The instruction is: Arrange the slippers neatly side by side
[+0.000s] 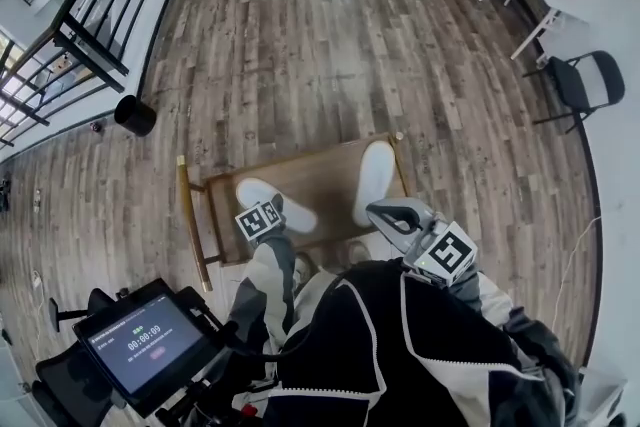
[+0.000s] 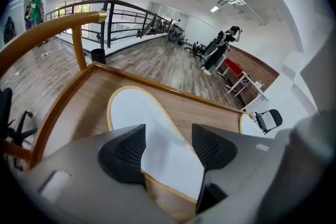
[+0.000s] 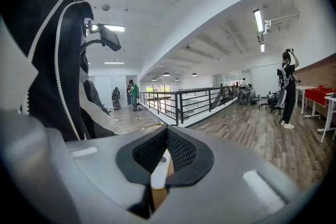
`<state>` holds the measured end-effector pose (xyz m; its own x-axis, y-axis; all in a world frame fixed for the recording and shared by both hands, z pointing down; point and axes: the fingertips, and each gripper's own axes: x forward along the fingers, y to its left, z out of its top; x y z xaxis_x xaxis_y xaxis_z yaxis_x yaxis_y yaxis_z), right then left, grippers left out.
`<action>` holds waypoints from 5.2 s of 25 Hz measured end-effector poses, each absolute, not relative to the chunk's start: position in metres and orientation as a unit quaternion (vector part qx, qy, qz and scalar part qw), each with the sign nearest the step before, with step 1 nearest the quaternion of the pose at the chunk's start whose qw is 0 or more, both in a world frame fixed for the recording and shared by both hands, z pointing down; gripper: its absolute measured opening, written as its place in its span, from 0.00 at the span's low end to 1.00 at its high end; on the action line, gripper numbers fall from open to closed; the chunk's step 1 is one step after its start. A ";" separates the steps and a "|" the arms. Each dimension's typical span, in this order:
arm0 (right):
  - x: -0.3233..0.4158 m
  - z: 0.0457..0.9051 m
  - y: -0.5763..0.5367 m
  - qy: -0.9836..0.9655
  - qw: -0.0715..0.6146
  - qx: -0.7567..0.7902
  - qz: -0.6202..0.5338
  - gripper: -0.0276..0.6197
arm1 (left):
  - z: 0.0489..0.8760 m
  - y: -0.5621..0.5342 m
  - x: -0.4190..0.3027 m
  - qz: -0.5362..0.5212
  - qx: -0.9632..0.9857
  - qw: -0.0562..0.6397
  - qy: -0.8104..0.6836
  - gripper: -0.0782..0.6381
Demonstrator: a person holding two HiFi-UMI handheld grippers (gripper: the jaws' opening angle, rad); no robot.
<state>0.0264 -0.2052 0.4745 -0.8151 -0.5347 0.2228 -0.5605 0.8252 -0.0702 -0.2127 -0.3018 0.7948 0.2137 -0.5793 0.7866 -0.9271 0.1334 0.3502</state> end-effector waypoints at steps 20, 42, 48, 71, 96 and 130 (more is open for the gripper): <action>0.020 0.484 -0.211 -0.956 0.097 0.269 0.067 0.05 | 0.785 -0.301 -0.207 0.198 0.669 0.419 -0.581 0.15; -0.093 0.458 -0.200 -0.981 0.090 0.156 0.075 0.05 | 0.593 -0.231 -0.246 0.096 0.778 0.262 -0.563 0.15; -0.120 0.470 -0.199 -0.983 0.087 0.139 0.079 0.05 | 0.549 -0.198 -0.254 0.099 0.814 0.166 -0.548 0.15; -0.143 0.491 -0.191 -0.984 0.079 0.144 0.071 0.05 | 0.605 -0.191 -0.296 0.092 0.788 0.217 -0.569 0.15; -0.101 0.508 -0.219 -0.965 0.115 0.218 0.095 0.05 | 0.745 -0.261 -0.302 0.212 0.741 0.319 -0.551 0.15; -0.096 0.511 -0.225 -0.963 0.113 0.227 0.093 0.05 | 0.707 -0.293 -0.287 0.199 0.771 0.303 -0.523 0.40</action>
<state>-0.0960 -0.2249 0.5114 -0.8717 -0.4157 0.2593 -0.4575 0.8800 -0.1273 -0.2870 -0.2934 0.7068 0.3729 -0.6868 0.6239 -0.9278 -0.2690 0.2585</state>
